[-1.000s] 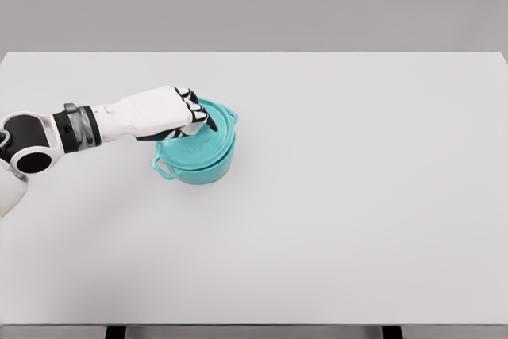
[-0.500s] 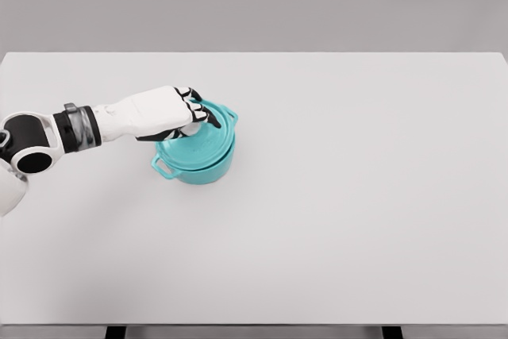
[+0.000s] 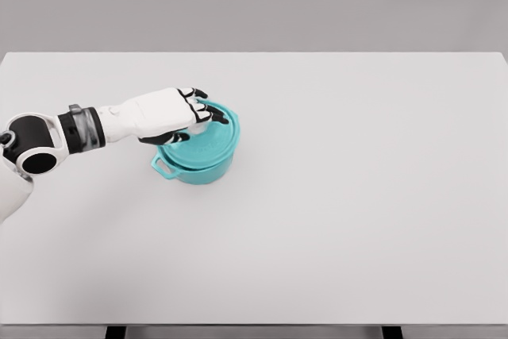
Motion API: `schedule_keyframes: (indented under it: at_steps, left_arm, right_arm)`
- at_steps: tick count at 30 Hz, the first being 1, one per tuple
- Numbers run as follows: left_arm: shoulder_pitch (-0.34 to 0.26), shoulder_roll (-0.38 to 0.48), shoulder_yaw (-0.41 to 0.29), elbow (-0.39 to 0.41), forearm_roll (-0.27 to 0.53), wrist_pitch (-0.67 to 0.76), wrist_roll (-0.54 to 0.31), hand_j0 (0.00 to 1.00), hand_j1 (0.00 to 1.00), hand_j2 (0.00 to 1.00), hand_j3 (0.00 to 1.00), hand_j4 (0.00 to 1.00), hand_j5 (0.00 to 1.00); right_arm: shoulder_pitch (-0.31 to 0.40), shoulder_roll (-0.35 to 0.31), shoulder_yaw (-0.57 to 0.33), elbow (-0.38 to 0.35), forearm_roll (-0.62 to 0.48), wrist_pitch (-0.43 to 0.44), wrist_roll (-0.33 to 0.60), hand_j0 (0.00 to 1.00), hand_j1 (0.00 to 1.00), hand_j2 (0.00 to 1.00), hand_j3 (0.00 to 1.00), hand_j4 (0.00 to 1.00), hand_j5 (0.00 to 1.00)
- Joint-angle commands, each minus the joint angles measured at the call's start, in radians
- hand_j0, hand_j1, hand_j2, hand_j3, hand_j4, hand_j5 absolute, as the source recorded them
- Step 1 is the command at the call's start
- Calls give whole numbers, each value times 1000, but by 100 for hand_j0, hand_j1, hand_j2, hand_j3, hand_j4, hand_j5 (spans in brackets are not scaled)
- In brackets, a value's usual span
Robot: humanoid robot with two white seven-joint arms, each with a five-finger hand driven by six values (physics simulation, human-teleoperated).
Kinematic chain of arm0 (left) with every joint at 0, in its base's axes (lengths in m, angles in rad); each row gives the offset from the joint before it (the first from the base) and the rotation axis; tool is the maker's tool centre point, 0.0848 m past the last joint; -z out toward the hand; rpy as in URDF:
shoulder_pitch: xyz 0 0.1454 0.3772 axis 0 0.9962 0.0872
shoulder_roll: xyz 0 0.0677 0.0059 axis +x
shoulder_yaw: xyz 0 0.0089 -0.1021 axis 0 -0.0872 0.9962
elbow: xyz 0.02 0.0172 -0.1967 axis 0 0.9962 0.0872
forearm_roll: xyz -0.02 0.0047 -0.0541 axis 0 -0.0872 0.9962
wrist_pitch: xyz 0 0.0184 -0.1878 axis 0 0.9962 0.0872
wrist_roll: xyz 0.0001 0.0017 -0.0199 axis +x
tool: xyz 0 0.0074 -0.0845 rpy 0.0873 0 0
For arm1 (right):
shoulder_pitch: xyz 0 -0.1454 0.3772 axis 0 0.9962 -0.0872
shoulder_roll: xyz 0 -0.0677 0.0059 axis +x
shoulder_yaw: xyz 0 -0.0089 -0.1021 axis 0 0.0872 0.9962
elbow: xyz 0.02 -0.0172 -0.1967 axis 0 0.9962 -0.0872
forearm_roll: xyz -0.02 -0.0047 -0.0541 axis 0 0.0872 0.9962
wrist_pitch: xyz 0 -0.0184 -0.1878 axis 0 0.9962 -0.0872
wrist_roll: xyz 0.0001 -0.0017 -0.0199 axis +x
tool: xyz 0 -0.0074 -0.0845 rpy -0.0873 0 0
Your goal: Cover the pot with left arm
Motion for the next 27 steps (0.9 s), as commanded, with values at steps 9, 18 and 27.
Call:
schedule_keyframes:
  at_steps: [9, 18, 27]
  left_arm:
    - [5, 8, 8, -3, 5, 1, -1, 100, 100, 100, 100, 100, 100]
    - [3, 9, 12, -39, 9, 1, -1, 100, 100, 100, 100, 100, 100]
    - [3, 17, 37, -76, 16, 1, -3, 100, 100, 100, 100, 100, 100]
  right_arm:
    - [0, 0, 0, 0, 0, 0, 0, 100, 100, 100, 100, 100, 100]
    - [0, 0, 0, 0, 0, 0, 0, 100, 100, 100, 100, 100, 100]
    - [0, 0, 0, 0, 0, 0, 0, 100, 100, 100, 100, 100, 100]
